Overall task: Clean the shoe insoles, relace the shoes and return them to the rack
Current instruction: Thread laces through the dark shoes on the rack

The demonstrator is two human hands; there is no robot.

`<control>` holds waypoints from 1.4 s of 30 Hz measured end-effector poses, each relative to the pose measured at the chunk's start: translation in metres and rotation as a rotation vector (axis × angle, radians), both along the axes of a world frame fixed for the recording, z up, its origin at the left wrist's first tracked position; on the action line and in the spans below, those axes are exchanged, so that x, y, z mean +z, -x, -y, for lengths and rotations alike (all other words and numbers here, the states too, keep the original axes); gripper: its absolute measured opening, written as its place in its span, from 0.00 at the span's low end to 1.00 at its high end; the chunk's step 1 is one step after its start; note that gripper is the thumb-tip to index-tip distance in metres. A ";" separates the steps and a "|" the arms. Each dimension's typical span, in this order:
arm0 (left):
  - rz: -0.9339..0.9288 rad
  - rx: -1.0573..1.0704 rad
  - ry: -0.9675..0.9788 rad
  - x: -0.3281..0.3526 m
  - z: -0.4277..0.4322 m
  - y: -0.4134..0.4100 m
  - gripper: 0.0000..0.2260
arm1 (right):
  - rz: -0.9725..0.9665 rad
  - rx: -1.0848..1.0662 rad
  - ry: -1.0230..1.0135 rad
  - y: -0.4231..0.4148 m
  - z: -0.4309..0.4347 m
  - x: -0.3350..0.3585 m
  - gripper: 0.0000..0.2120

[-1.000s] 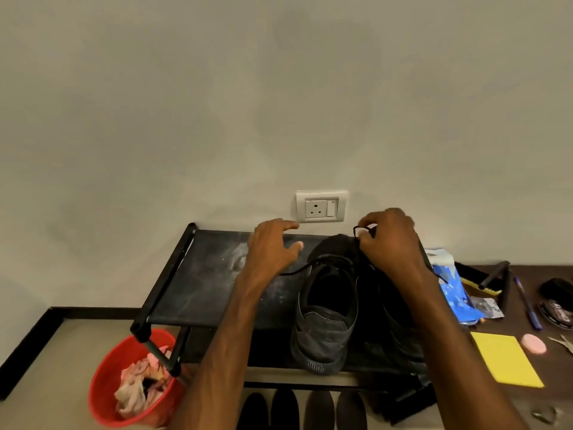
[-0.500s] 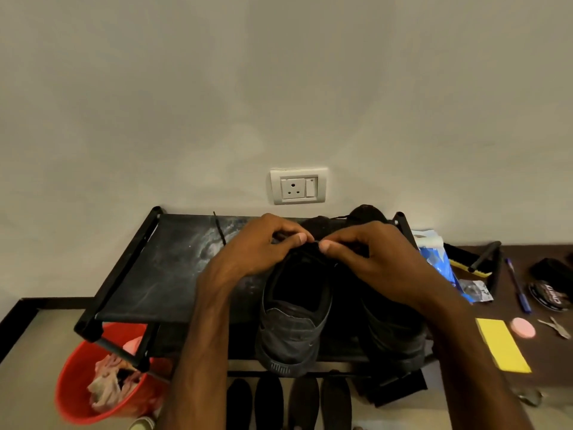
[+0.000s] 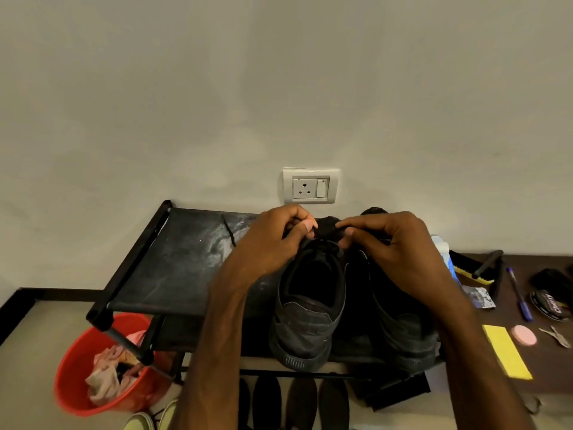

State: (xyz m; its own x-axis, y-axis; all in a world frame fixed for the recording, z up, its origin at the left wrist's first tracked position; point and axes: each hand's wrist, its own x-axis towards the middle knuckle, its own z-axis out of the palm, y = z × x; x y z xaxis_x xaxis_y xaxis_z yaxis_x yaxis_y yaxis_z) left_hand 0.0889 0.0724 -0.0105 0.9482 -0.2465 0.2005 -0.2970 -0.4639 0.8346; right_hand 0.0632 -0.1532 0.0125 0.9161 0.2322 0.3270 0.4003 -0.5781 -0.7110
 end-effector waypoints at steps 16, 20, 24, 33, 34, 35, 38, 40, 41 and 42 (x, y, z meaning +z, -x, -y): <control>0.177 0.019 -0.162 0.005 0.000 0.005 0.08 | 0.011 0.038 0.070 0.003 -0.015 -0.004 0.06; 0.207 0.034 -0.218 0.009 0.006 0.007 0.08 | 0.031 0.003 0.114 0.005 -0.015 -0.004 0.08; 0.190 0.044 -0.289 0.011 0.010 0.009 0.06 | 0.000 0.039 0.135 0.005 -0.016 -0.006 0.10; 0.177 0.014 -0.330 0.021 0.007 0.014 0.05 | -0.001 0.038 0.114 0.002 -0.011 -0.007 0.06; 0.181 0.005 -0.357 0.022 0.007 0.014 0.04 | 0.002 0.033 0.123 0.002 -0.011 -0.007 0.05; 0.195 -0.005 -0.380 0.022 0.008 0.014 0.04 | 0.001 0.032 0.132 0.002 -0.012 -0.008 0.05; 0.208 -0.033 -0.392 0.023 0.008 0.014 0.04 | -0.003 0.026 0.160 0.002 -0.016 -0.009 0.04; 0.189 -0.032 -0.385 0.023 0.008 0.015 0.04 | -0.004 0.018 0.173 0.001 -0.018 -0.010 0.03; 0.181 -0.036 -0.381 0.023 0.008 0.015 0.05 | -0.006 0.015 0.176 0.001 -0.018 -0.011 0.03; 0.179 -0.045 -0.378 0.023 0.008 0.016 0.06 | -0.008 0.014 0.178 0.001 -0.018 -0.011 0.03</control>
